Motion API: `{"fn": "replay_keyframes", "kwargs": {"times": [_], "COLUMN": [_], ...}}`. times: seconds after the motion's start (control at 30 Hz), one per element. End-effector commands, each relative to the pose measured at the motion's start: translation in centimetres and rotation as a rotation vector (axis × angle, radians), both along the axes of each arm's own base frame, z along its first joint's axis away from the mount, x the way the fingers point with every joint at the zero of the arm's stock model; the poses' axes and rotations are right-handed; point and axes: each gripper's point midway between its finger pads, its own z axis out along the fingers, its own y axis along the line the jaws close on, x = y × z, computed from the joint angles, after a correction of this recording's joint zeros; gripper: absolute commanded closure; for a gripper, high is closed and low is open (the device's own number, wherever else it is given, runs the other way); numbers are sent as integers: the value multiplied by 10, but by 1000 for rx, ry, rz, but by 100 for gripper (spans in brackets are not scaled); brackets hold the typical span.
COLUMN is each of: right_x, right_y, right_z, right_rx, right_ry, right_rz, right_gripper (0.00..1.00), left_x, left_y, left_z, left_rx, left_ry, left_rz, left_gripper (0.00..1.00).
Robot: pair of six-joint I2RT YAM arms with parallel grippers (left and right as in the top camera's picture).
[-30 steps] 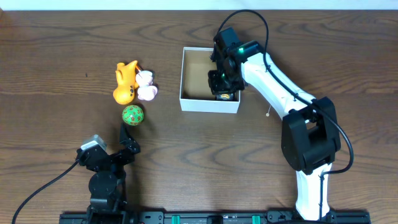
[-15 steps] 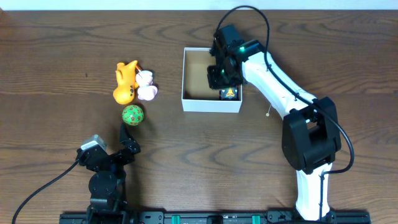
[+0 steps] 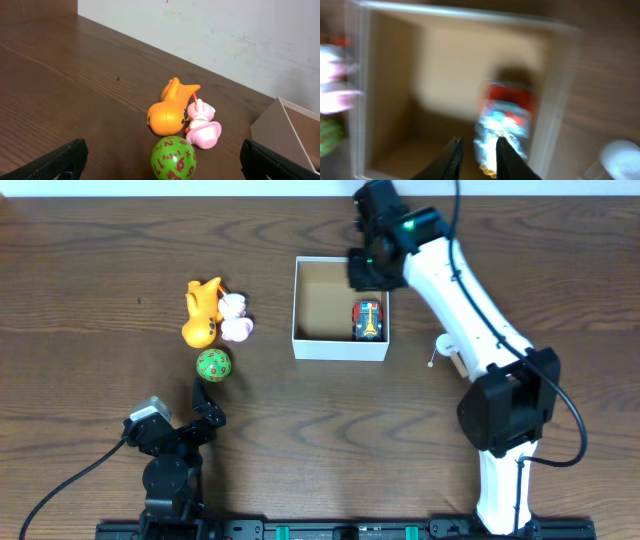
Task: Pack container
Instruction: 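Withdraw right gripper and move it over the rattle drum, then lower right gripper and grasp the rattle drum's wooden handle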
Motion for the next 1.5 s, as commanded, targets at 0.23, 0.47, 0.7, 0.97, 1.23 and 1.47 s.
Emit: {"fn": "replay_keyframes", "kwargs": {"times": [0.23,0.47,0.7,0.97,1.23,1.47], "right_x": [-39,-56,-64,-76,-91,-116], "right_y": [-129,-157,-167,-163,-159,-173], "right_z": [10,8,3,-18,-58,-92], "right_rx": [-286,-355,-314,-251,-225,-219], "right_ry": [176,286,348,420,487,580], "right_rz": [-383,-117,-39,89,186,165], "right_gripper": [62,54,56,57,64,60], "left_x": [0,0,0,0,0,0], "left_y": [1,1,2,1,1,1], "left_z": [-15,-15,-15,-15,-15,-15], "left_rx": [23,23,23,23,23,23], "left_ry": [42,42,42,42,42,42], "left_rz": [3,3,3,3,3,3], "left_gripper": [2,2,2,2,2,2]}}
